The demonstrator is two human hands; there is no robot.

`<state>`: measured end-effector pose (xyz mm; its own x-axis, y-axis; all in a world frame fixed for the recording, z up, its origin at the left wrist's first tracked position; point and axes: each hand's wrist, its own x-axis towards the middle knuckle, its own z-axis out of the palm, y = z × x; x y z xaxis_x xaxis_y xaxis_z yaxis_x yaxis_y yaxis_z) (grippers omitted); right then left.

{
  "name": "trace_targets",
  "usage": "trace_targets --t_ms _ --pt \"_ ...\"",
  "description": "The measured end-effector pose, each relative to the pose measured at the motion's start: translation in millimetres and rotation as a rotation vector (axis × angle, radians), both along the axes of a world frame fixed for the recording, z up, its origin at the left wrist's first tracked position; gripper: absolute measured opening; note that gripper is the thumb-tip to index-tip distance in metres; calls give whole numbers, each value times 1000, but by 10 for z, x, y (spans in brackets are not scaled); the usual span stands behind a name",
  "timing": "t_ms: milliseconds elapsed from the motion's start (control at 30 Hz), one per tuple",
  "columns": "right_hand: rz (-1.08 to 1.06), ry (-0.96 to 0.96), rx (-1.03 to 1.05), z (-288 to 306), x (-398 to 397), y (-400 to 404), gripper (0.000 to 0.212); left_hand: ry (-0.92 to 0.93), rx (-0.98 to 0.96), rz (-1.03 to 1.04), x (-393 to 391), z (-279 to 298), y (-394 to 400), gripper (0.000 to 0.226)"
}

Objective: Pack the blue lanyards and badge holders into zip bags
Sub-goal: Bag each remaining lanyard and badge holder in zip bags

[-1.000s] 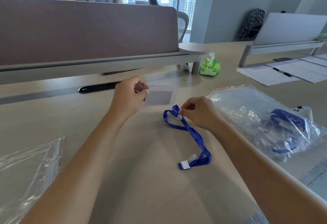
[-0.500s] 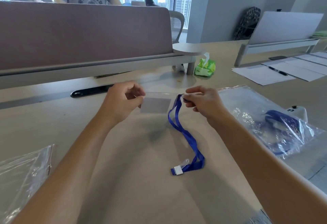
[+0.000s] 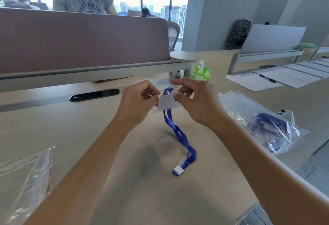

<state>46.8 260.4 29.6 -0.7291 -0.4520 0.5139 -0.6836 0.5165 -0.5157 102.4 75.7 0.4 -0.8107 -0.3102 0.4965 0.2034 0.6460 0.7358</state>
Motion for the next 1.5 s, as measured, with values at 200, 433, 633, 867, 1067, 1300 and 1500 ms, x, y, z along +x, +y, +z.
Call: trace_targets --t_ms 200,433,633,867,1067,1300,1500 --pt "-18 123 77 42 -45 -21 18 4 -8 -102 57 84 -50 17" --pt "-34 196 204 147 -59 -29 15 -82 -52 -108 71 152 -24 22" --pt "98 53 148 155 -58 20 10 -99 -49 -165 135 228 -52 22" --pt "141 -46 168 157 -94 80 9 -126 -44 -142 127 213 -23 14" --pt "181 -69 167 202 -82 81 10 -86 -103 -128 90 207 35 15" --pt "158 -41 195 248 -82 103 17 -52 -169 -93 67 183 36 16" --pt "112 -7 242 223 -117 81 11 -83 -77 -79 8 126 81 17"
